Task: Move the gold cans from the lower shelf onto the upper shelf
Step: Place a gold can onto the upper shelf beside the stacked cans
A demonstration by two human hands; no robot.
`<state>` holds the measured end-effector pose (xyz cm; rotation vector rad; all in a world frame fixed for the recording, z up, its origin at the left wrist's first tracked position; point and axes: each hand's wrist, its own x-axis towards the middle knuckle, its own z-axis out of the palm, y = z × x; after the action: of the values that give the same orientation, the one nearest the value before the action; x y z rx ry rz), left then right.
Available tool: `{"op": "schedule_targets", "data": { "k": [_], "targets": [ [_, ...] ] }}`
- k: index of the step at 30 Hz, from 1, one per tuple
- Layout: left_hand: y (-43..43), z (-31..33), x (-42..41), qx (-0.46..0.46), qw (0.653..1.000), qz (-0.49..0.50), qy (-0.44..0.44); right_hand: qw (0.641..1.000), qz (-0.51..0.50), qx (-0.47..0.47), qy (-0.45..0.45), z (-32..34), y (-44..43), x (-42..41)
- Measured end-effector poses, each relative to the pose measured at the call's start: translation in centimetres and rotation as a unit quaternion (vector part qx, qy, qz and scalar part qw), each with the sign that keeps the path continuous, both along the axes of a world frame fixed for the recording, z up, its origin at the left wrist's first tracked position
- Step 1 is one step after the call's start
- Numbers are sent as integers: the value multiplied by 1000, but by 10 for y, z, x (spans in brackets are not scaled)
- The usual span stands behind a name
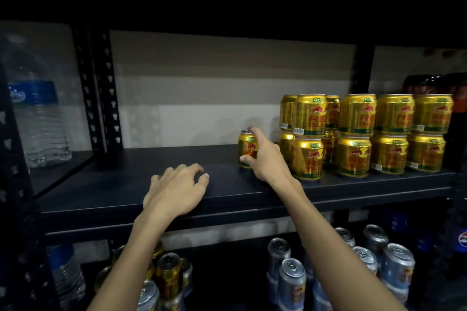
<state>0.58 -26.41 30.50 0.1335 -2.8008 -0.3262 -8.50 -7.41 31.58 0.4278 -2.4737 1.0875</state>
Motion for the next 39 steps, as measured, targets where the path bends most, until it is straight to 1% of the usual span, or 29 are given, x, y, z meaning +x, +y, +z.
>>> {"op": "schedule_targets", "data": {
  "k": [3,5,14,23,39],
  "targets": [
    [-1,-1,-1,4,1000,0,0,999,-16,43,-16,0,-5,-1],
    [-1,-1,-2,6,1000,1,1,998,-19,50,-22,-1,-6,-1],
    [0,0,-2,5,1000,0,-2,998,-15,47,-27,-1,-5,0],
    [5,-1,4,-1,1000,8,3,995,-24,61,-71,6,-9,-1],
    [6,-2,3,-10,1000,10,8,995,-12,62,-76,4,-8,2]
  ]
}}
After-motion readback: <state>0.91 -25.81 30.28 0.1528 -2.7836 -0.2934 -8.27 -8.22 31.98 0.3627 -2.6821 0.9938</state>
